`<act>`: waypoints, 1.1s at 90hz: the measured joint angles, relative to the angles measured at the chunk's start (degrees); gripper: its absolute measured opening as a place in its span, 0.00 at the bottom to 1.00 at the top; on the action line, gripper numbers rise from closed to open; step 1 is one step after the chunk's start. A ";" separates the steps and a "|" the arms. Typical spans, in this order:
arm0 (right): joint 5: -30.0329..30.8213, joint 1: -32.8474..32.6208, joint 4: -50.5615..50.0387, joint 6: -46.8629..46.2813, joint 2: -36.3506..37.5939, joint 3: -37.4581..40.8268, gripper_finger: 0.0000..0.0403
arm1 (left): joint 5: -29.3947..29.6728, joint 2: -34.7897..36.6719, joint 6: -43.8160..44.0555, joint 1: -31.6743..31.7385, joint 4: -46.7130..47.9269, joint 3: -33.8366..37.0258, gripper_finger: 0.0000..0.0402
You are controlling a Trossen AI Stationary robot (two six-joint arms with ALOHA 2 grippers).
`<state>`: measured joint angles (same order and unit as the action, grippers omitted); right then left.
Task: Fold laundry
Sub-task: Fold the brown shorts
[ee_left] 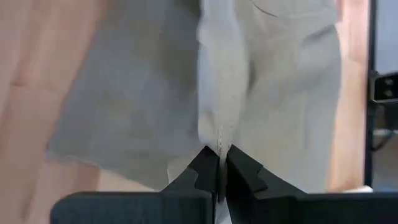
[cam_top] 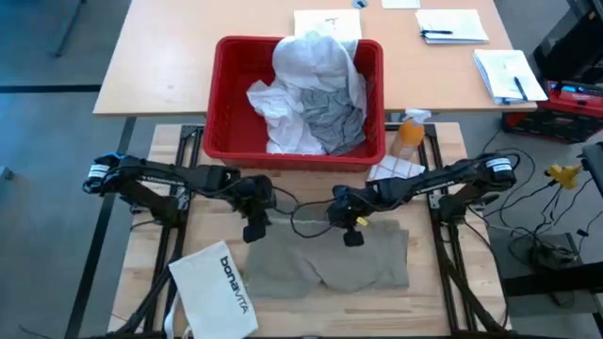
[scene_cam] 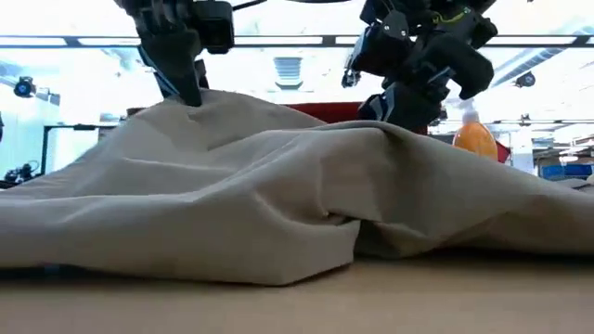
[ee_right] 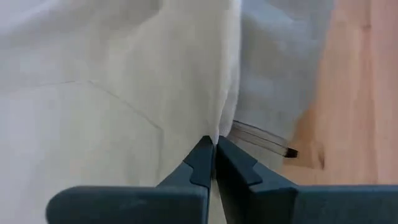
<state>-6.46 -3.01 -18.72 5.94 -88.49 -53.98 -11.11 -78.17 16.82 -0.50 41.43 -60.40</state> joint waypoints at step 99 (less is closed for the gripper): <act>-4.41 1.09 -5.31 0.98 9.41 -0.02 0.00 | -3.69 -0.48 -3.71 2.79 10.06 -17.81 0.00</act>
<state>-10.87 -1.92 -24.03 6.91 -79.08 -54.00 -14.80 -78.65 13.11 2.28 51.49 -78.21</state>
